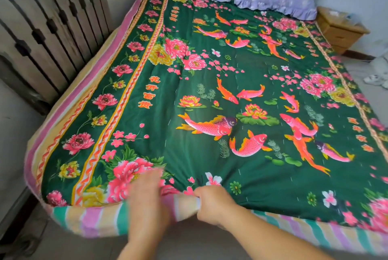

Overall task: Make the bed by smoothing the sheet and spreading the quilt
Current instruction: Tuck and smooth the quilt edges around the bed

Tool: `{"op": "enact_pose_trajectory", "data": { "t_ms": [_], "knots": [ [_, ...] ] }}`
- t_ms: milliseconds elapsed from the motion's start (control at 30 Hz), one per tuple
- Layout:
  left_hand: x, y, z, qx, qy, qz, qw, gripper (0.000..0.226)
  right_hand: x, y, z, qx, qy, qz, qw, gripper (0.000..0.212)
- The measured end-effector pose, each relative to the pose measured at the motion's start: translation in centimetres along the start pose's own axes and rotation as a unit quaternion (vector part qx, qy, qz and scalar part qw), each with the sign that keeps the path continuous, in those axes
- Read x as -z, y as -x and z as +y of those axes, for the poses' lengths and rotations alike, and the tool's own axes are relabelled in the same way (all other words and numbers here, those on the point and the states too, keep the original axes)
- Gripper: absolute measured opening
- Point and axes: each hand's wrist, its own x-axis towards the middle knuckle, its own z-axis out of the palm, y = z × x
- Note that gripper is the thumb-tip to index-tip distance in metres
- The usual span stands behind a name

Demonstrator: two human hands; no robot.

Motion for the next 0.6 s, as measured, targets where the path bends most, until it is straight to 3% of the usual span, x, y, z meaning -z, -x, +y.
{"op": "enact_pose_trajectory", "data": {
  "t_ms": [67,100,133,200,367,467,533,600],
  "knots": [
    [-0.8,0.6,4.6,-0.132,-0.058,-0.113,0.983,0.097,0.7,0.0,0.8,0.030,0.011,0.001,0.999,0.035],
    [-1.5,0.7,6.4,-0.133,-0.074,-0.180,0.972,0.099,1.3,0.1,1.3,0.040,0.011,0.001,0.999,0.037],
    [-1.9,0.6,8.5,-0.117,-0.088,-0.195,0.970,0.098,1.6,0.4,2.3,0.044,-0.005,0.006,0.999,0.037],
    [-2.9,-0.4,10.2,-0.118,-0.107,-0.112,0.981,0.097,2.0,0.6,4.0,0.049,-0.070,0.033,0.996,0.036],
    [-4.1,-1.3,12.6,-0.185,-0.233,-0.143,0.944,0.105,-0.8,1.4,7.6,0.019,-0.218,0.055,0.974,0.055],
    [-3.9,-1.0,13.3,-0.136,-0.245,-0.200,0.939,0.114,-1.6,2.2,9.4,0.058,-0.241,0.079,0.966,0.058],
    [-3.3,-0.5,13.0,-0.066,-0.209,-0.198,0.955,0.086,-2.0,3.2,10.7,0.088,-0.166,0.085,0.978,0.047],
    [-2.8,-0.3,13.1,0.007,-0.141,-0.191,0.971,0.061,-3.0,3.9,13.3,0.070,-0.033,0.091,0.993,0.056]
  ]
}}
